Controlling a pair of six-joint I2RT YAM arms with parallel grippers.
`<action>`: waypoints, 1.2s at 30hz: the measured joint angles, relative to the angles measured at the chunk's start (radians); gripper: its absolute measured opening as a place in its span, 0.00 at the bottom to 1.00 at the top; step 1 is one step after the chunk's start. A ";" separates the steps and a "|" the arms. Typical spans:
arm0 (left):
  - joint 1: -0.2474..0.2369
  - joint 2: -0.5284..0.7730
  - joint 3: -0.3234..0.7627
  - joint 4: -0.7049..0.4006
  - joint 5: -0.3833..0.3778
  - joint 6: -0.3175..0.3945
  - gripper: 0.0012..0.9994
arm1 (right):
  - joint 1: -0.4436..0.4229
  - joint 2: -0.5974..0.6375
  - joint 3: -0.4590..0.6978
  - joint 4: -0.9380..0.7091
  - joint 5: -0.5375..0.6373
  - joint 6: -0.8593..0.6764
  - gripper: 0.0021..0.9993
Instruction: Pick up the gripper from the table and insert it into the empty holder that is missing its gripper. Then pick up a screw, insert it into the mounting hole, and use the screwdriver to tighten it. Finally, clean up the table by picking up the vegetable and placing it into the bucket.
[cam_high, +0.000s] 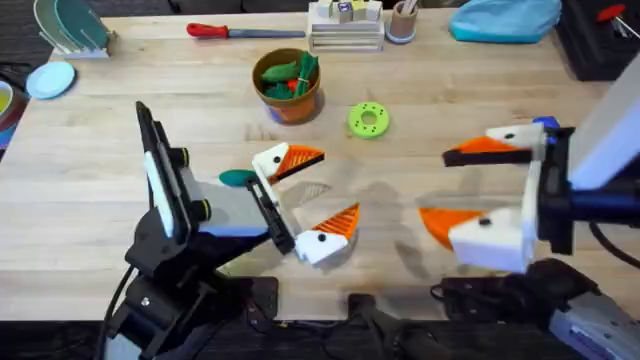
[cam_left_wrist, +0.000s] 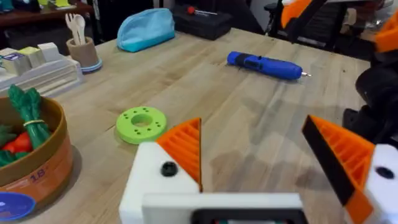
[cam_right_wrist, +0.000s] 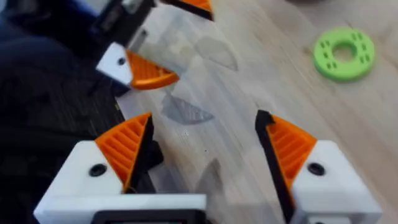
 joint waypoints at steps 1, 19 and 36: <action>0.000 0.000 0.000 0.000 0.000 0.000 0.99 | 0.000 0.000 -0.001 0.000 -0.032 -0.058 0.99; 0.000 0.000 0.000 0.000 0.003 0.005 0.02 | 0.000 0.000 -0.003 0.001 -0.144 -0.419 0.99; 0.000 0.000 0.000 0.000 0.000 0.007 0.01 | -0.075 0.136 -0.003 0.166 0.133 -0.056 0.99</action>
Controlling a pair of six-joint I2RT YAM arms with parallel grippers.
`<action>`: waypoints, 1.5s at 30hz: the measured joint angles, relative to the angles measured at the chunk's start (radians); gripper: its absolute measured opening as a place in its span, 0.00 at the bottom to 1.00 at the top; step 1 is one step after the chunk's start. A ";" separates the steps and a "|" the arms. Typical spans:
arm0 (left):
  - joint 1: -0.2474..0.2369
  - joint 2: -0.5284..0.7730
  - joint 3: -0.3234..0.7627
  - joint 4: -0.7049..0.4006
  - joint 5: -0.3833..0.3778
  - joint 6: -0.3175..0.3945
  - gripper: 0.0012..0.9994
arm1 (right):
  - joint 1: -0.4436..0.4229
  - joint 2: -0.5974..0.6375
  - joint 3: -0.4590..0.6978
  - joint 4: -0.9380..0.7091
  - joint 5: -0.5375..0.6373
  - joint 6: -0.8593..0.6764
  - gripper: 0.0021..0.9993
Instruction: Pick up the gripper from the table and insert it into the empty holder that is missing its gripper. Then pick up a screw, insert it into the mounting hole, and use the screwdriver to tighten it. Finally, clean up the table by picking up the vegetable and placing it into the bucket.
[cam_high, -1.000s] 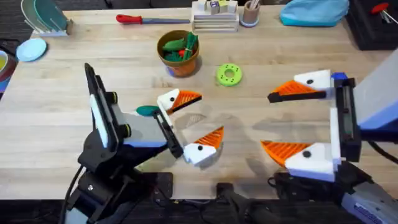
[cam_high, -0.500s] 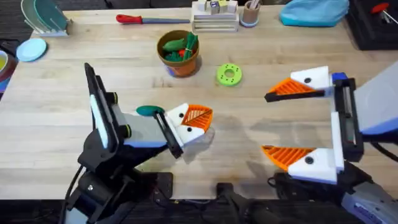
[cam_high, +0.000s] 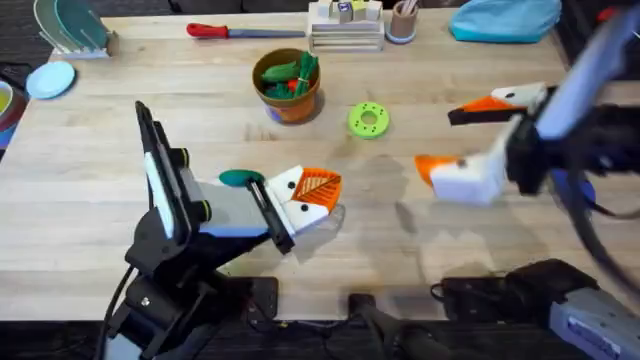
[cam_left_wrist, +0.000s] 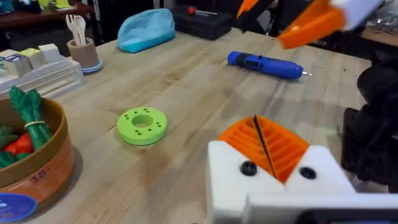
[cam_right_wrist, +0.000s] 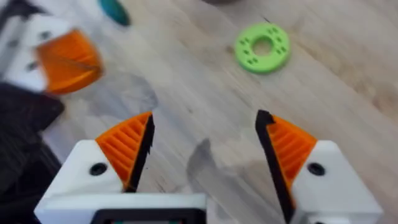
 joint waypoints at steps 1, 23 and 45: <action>0.000 0.000 0.000 0.000 0.000 0.000 0.01 | -0.018 0.029 0.000 0.007 0.015 0.017 0.99; 0.000 0.000 0.000 0.000 -0.027 0.000 0.01 | -0.767 0.496 0.108 0.142 0.511 -0.027 0.99; 0.000 0.000 0.000 0.000 -0.047 0.000 0.01 | -0.771 0.797 0.113 0.205 0.532 -0.345 0.99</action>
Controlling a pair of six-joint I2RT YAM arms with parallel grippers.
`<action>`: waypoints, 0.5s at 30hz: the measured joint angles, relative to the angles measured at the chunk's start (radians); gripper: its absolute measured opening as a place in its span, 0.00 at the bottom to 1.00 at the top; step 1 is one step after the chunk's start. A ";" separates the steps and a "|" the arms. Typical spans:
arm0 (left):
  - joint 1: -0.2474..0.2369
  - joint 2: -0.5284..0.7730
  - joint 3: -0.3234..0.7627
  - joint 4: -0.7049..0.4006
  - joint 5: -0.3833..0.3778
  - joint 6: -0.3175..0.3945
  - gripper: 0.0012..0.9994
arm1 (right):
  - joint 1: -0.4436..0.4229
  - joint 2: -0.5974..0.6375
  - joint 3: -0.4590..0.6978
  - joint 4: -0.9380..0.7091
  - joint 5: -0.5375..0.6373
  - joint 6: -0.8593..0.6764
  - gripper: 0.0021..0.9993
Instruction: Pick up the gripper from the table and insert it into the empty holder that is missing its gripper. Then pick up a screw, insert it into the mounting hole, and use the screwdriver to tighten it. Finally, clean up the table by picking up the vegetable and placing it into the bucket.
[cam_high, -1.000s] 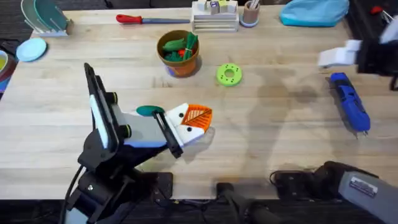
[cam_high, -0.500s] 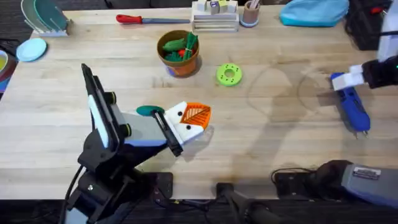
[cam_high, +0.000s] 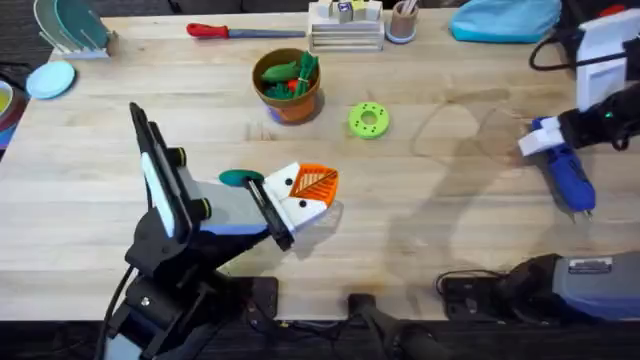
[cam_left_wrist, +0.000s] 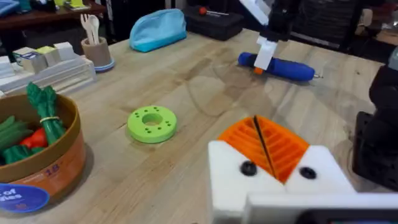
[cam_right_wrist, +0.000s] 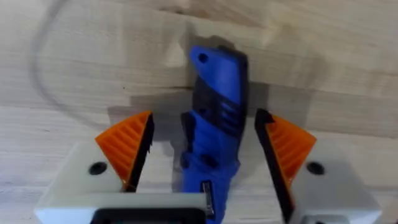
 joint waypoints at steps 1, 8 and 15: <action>0.000 0.000 0.000 0.000 0.000 0.000 0.01 | 0.000 0.018 0.000 -0.002 0.000 -0.001 0.99; 0.000 0.000 0.000 0.000 0.000 0.000 0.01 | 0.000 0.067 0.017 0.003 -0.008 -0.003 0.99; 0.000 0.000 0.000 0.000 0.000 0.000 0.01 | 0.000 0.073 0.019 0.004 -0.029 -0.010 0.82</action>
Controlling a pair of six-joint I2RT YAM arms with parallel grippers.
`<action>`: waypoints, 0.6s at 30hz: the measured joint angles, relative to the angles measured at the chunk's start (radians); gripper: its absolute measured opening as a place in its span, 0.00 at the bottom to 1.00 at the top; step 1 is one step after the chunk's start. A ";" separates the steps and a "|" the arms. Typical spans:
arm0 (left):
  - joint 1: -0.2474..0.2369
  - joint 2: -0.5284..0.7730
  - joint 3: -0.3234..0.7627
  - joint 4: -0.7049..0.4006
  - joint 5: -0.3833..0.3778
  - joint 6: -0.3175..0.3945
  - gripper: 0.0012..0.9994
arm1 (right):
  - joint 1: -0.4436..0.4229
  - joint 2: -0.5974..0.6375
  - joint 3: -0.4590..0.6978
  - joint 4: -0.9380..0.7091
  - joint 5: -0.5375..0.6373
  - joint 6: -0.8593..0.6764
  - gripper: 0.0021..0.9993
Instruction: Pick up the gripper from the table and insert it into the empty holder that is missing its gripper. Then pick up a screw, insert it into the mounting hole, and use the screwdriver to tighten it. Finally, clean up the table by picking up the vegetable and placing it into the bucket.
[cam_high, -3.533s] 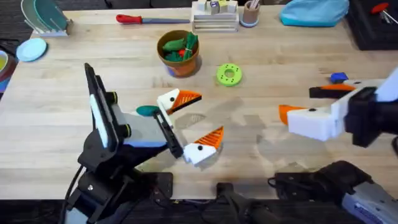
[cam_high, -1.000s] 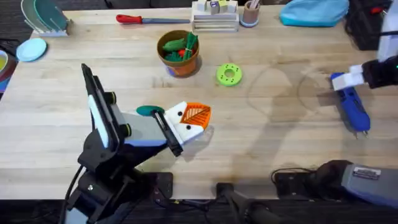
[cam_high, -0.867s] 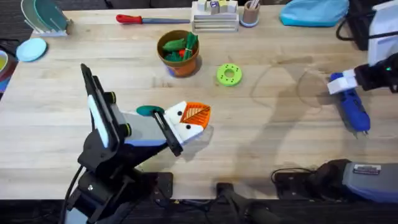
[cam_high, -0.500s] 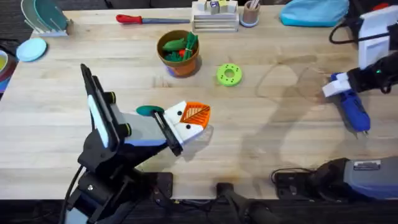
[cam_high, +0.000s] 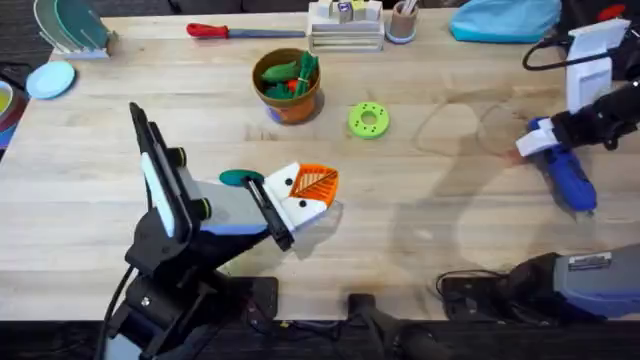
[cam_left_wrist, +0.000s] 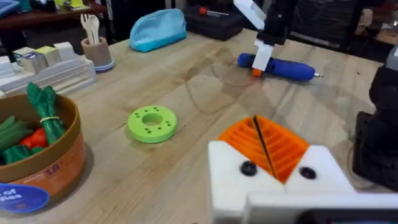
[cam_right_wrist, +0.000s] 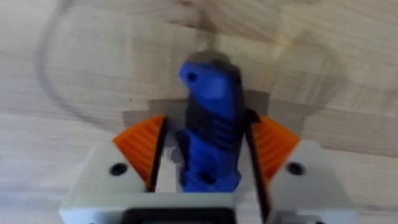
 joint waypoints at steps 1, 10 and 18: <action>0.000 0.000 0.000 0.000 0.000 0.000 0.01 | 0.000 0.001 0.000 0.007 0.000 -0.001 0.76; 0.000 0.000 0.000 0.000 0.000 0.000 0.01 | 0.002 0.009 0.000 0.023 -0.009 -0.004 0.30; 0.000 0.000 0.000 0.000 0.000 0.000 0.01 | 0.002 0.012 0.000 0.039 0.014 -0.004 0.02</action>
